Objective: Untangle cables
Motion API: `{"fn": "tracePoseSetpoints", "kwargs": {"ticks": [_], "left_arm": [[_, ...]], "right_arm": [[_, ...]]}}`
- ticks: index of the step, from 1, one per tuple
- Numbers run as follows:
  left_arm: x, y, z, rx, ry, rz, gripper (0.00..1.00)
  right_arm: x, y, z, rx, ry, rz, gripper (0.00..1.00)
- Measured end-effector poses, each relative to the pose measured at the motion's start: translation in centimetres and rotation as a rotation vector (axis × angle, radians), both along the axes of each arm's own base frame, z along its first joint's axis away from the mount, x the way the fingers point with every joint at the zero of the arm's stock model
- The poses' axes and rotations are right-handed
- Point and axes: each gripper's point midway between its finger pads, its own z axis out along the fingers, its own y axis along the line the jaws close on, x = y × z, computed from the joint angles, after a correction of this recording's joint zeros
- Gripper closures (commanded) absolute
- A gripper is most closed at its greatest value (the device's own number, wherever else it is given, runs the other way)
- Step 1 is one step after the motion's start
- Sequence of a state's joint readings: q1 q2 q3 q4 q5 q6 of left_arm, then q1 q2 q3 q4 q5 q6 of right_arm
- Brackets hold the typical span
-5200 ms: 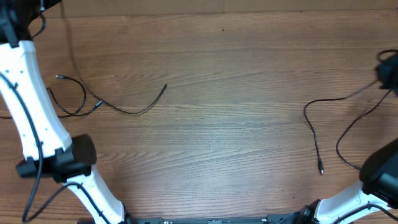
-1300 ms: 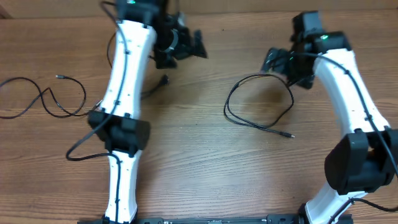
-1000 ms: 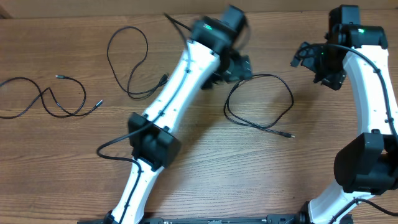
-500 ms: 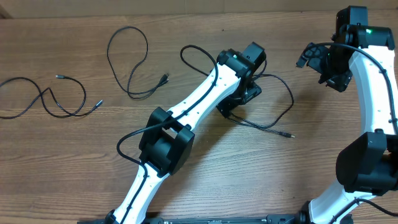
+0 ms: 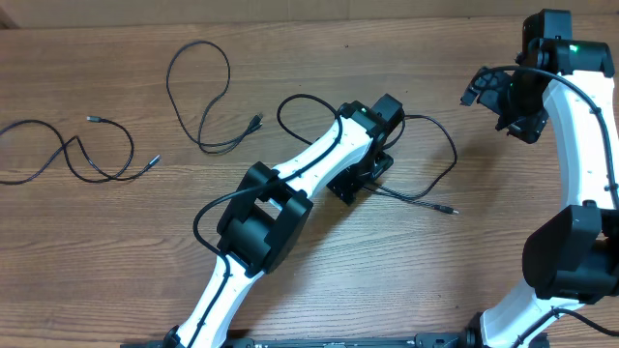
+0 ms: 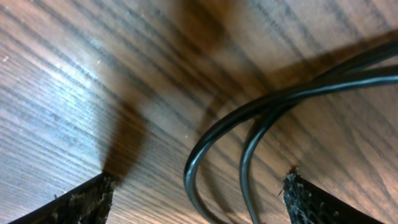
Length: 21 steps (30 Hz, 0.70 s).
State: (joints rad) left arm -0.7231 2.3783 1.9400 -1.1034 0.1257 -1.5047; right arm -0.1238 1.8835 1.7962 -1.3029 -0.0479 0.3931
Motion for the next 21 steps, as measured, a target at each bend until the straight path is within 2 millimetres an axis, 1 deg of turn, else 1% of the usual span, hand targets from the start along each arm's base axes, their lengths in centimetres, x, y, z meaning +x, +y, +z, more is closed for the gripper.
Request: {"fn": "tracePoseSetpoints", "kwargs": {"ticks": [1, 2, 3, 4, 6, 10, 12, 13, 15, 16, 17, 18, 19, 20, 21], "left_arm": [[-0.1, -0.1, 0.0, -0.003, -0.001, 0.005, 0.30], [-0.1, -0.2, 0.0, -0.007, -0.005, 0.007, 0.49], [-0.3, -0.2, -0.1, -0.009, -0.005, 0.009, 0.83], [-0.6, -0.3, -0.1, -0.010, -0.003, 0.012, 0.96], [-1.1, -0.2, -0.2, -0.004, 0.003, 0.011, 0.96], [-1.3, 0.6, -0.1, 0.027, 0.002, -0.024, 0.96], [-2.1, 3.1, 0.1, 0.129, 0.037, -0.039, 0.96], [-2.4, 4.7, 0.3, 0.183, 0.059, -0.041, 0.96], [-2.0, 7.7, 1.4, 0.268, 0.079, -0.048, 0.96], [-1.5, 9.3, 2.4, 0.301, 0.076, -0.056, 0.96], [-0.3, 10.8, 4.1, 0.316, 0.048, -0.066, 0.96], [0.6, 11.9, 5.8, 0.320, 0.018, -0.080, 0.95], [1.5, 12.9, 8.0, 0.316, -0.027, -0.095, 0.96], [2.5, 14.4, 11.3, 0.307, -0.093, -0.104, 0.96], [3.3, 15.8, 15.1, 0.288, -0.177, -0.106, 0.96]], "right_arm": [[0.0, 0.0, 0.0, 0.000, 0.001, 0.001, 0.00], [0.0, 0.0, 0.0, 0.000, 0.001, 0.000, 0.00], [0.0, 0.0, 0.0, 0.000, 0.002, 0.000, 0.00], [-0.1, 0.0, 0.0, 0.000, 0.002, 0.000, 0.00], [-0.2, 0.0, 0.0, 0.000, 0.007, 0.000, 0.00], [-0.3, 0.0, -0.1, 0.001, 0.011, 0.000, 0.00], [-0.3, 0.0, -0.1, 0.001, 0.014, 0.000, 0.00], [-0.4, 0.0, -0.1, 0.001, 0.015, 0.000, 0.00], [-0.4, 0.0, -0.1, 0.001, 0.015, 0.000, 0.00], [-0.4, 0.0, -0.1, 0.001, 0.015, 0.001, 0.00], [-0.4, 0.0, -0.1, 0.002, 0.015, 0.000, 0.00], [-0.4, 0.0, -0.1, 0.001, 0.015, 0.001, 0.00], [-0.4, 0.0, -0.1, 0.002, 0.015, 0.001, 0.00], [-0.4, 0.0, -0.1, 0.001, 0.015, 0.001, 0.00], [-0.4, 0.0, -0.1, 0.001, 0.016, 0.000, 0.00]]}}
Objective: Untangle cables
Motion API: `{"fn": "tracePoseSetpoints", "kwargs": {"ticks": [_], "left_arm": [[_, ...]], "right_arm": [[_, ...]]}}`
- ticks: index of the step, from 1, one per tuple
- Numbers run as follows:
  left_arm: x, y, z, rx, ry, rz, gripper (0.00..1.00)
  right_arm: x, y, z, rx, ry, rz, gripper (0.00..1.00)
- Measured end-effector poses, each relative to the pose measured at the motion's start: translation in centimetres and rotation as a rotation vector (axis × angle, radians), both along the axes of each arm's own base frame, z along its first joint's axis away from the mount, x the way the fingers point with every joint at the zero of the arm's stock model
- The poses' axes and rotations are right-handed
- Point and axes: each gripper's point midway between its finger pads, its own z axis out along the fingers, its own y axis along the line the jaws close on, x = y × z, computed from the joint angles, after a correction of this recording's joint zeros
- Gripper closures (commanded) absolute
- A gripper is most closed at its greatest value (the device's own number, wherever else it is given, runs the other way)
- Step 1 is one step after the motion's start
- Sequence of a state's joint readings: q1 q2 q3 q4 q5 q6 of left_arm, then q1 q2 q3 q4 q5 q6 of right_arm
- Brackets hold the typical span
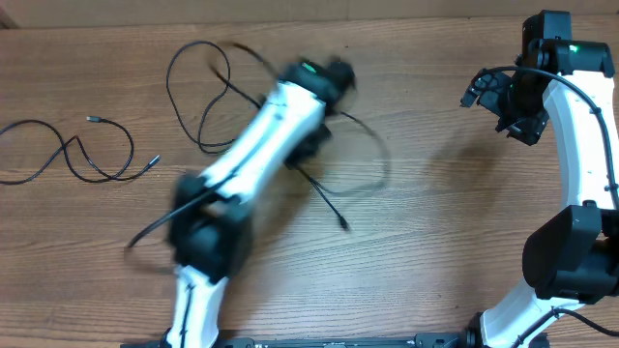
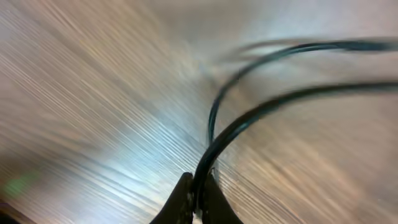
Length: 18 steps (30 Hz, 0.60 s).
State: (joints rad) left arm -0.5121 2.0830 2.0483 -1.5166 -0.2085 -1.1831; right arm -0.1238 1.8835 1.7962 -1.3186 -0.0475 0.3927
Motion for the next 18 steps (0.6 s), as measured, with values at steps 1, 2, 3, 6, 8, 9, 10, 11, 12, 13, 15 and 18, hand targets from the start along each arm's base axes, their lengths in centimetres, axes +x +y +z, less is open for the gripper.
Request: {"fn": "tracePoseSetpoints", "kwargs": {"ticks": [1, 2, 3, 6, 8, 9, 10, 11, 12, 13, 15, 18], "left_arm": [[0.3, 1.3, 3.5, -0.021, -0.077, -0.018, 0.96], [0.0, 2.7, 7.4, -0.046, -0.167, -0.030, 0.96], [-0.5, 3.4, 9.3, -0.057, -0.207, -0.037, 0.96], [-3.3, 8.2, 17.4, -0.084, -0.410, -0.035, 0.96], [-5.0, 11.4, 20.7, -0.075, -0.509, 0.000, 0.96], [-5.9, 13.6, 22.1, -0.058, -0.557, 0.042, 0.96], [-6.4, 15.0, 22.8, -0.048, -0.578, 0.071, 0.96], [-6.8, 16.2, 23.1, -0.040, -0.588, 0.097, 0.96], [-6.9, 17.0, 23.2, -0.035, -0.589, 0.109, 0.96], [-6.8, 17.6, 23.1, -0.031, -0.582, 0.111, 0.96], [-6.4, 17.6, 22.6, -0.039, -0.558, 0.060, 0.96], [-5.6, 17.5, 22.1, -0.030, -0.527, -0.026, 0.96]], "right_arm": [[0.0, 0.0, 0.0, 0.000, -0.001, 0.000, 0.00], [0.0, 0.0, 0.0, 0.000, 0.000, 0.001, 0.00], [0.0, 0.0, 0.0, 0.000, -0.001, 0.000, 0.00], [0.0, 0.0, 0.0, 0.000, -0.002, 0.000, 0.00], [0.1, 0.0, 0.0, 0.000, -0.002, 0.000, 0.00], [0.1, 0.0, 0.0, -0.001, -0.003, 0.001, 0.00], [0.1, 0.0, 0.0, -0.001, -0.004, 0.000, 0.00], [0.2, 0.0, 0.0, -0.001, -0.008, 0.000, 0.00], [0.2, 0.0, 0.1, -0.001, -0.010, 0.000, 0.00], [0.2, 0.0, 0.1, -0.001, -0.010, 0.000, 0.00], [0.2, 0.0, 0.1, -0.002, -0.009, 0.000, 0.00], [0.2, 0.0, 0.1, -0.001, -0.010, 0.000, 0.00]]}}
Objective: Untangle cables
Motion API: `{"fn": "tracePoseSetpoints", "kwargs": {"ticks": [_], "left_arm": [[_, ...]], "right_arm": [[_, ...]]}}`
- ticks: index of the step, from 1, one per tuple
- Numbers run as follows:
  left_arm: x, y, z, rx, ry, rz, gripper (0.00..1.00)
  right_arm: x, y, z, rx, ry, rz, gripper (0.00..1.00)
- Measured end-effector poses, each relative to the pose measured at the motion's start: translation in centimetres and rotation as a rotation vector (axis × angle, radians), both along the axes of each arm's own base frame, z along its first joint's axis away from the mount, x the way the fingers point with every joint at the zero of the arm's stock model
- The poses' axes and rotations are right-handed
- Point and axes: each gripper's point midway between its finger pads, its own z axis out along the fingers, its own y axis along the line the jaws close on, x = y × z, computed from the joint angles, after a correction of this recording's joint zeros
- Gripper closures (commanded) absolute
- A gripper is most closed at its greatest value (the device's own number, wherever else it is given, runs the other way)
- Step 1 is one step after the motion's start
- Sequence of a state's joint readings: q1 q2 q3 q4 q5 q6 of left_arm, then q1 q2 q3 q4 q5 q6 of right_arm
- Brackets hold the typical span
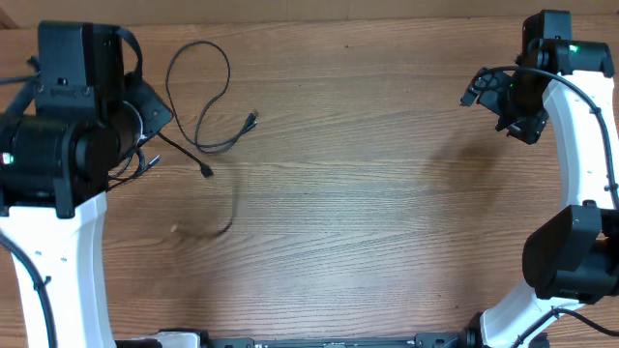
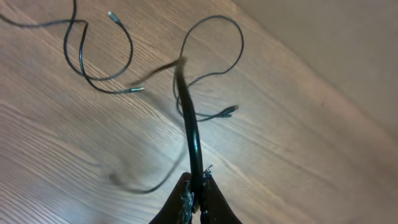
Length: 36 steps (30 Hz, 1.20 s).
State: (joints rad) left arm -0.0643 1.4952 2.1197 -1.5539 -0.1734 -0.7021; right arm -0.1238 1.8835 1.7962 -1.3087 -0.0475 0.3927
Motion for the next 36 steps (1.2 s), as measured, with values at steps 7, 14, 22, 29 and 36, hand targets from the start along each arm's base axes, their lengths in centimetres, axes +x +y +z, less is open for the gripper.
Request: {"fn": "tracePoseSetpoints", "kwargs": {"ticks": [7, 14, 22, 29, 36], "left_arm": [[-1.7, 5.9, 3.4, 0.058, -0.069, 0.115, 0.96], [-6.5, 13.1, 2.4, 0.013, -0.005, 0.442, 0.96], [-7.1, 14.3, 2.1, -0.175, -0.060, 0.567, 0.96], [-5.0, 11.0, 0.2, -0.423, -0.038, 0.630, 0.96], [-3.6, 5.2, -5.8, -0.681, 0.190, 0.784, 0.95]], "right_arm": [[0.2, 0.0, 0.0, -0.001, -0.007, 0.000, 0.00], [0.2, 0.0, 0.0, -0.001, -0.008, 0.000, 0.00], [0.3, 0.0, 0.1, -0.002, -0.011, 0.000, 0.00], [0.3, 0.0, 0.1, -0.002, -0.012, 0.000, 0.00], [0.3, 0.0, 0.1, -0.001, -0.014, 0.000, 0.00]]}}
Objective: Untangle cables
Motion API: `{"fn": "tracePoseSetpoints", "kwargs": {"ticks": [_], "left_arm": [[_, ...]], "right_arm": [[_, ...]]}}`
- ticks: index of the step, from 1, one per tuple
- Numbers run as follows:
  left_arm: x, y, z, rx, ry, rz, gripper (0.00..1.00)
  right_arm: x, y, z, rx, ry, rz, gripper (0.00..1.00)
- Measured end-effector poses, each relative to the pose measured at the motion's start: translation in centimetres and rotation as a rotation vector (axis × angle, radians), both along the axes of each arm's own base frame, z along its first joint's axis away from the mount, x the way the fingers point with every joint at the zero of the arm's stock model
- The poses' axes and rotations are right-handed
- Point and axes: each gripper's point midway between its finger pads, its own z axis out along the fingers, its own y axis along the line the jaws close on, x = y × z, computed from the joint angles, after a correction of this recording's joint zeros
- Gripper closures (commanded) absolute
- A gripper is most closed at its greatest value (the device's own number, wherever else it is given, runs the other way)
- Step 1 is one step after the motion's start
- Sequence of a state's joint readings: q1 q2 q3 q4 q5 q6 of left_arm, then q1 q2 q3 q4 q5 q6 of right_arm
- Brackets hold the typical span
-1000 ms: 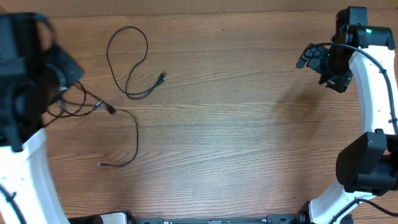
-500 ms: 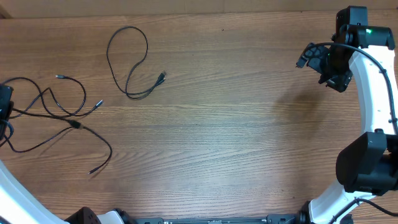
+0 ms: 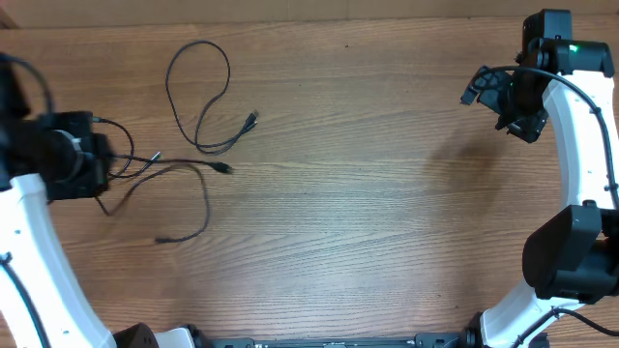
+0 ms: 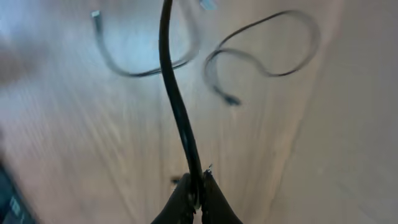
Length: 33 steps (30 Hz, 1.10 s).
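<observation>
My left gripper is at the table's far left, shut on a black cable. The cable is pinched between the fingertips and runs away from them. In the overhead view this held cable trails right, with one end near the middle left and the other end lower down. A second cable lies in a loop at the back left. The plug of a third cable shows beside my left wrist. My right gripper hangs open and empty at the back right.
My left arm runs down the left edge of the table. My right arm stands along the right edge. In the left wrist view, the looped cable and another cable lie blurred on the wood.
My left gripper has moved lower and further left, still shut on the cable. The cable's ends now lie spread on the table to its right. The right arm has not moved.
My left gripper was open around a cable near the table's middle. Then it was shut on that cable, further left. Then it was at the far left beside the other cables, and now lower with the cable trailing right.
</observation>
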State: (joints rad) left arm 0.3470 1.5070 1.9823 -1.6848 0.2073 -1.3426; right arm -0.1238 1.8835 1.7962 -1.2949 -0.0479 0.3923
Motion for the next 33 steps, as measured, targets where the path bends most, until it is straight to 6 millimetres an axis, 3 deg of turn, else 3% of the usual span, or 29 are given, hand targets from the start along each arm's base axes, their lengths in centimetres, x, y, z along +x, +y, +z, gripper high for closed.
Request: {"fn": "tracePoseSetpoints", "kwargs": {"ticks": [4, 7, 9, 11, 14, 20, 25, 27, 28, 33], "left_arm": [[-0.9, -1.0, -3.8, -0.054, 0.154, 0.107, 0.95], [-2.7, 0.1, -7.1, -0.023, 0.303, 0.259, 0.79], [-3.3, 0.6, -8.5, -0.004, 0.352, 0.318, 0.59], [-3.5, 1.0, -10.1, 0.010, 0.383, 0.361, 0.29], [-3.4, 1.3, -12.4, 0.017, 0.407, 0.387, 0.00], [-1.8, 2.0, -13.1, 0.051, 0.348, 0.312, 0.00], [1.2, 2.8, -12.7, 0.160, 0.221, 0.022, 0.01], [0.0, 2.5, -12.9, 0.176, 0.270, -0.088, 0.00], [-1.8, 2.1, -13.2, 0.167, 0.346, -0.120, 0.00], [-7.1, 2.3, -14.5, 0.179, 0.582, -0.102, 0.01]], "right_arm": [[0.0, 0.0, 0.0, 0.000, 0.000, 0.000, 0.00], [0.0, 0.0, 0.0, 0.000, 0.000, 0.000, 0.00], [0.0, 0.0, 0.0, 0.000, 0.000, 0.000, 0.00], [0.0, 0.0, 0.0, 0.000, -0.001, 0.000, 0.00], [0.0, 0.0, 0.0, 0.000, -0.001, 0.000, 0.00], [0.0, 0.0, 0.0, 0.000, -0.001, 0.000, 0.00], [0.0, 0.0, 0.0, -0.001, -0.001, 0.000, 0.00], [0.0, 0.0, 0.0, 0.000, -0.001, 0.000, 0.00], [0.0, 0.0, 0.0, 0.000, -0.001, 0.000, 0.00], [0.0, 0.0, 0.0, 0.000, -0.001, 0.000, 0.00]]}}
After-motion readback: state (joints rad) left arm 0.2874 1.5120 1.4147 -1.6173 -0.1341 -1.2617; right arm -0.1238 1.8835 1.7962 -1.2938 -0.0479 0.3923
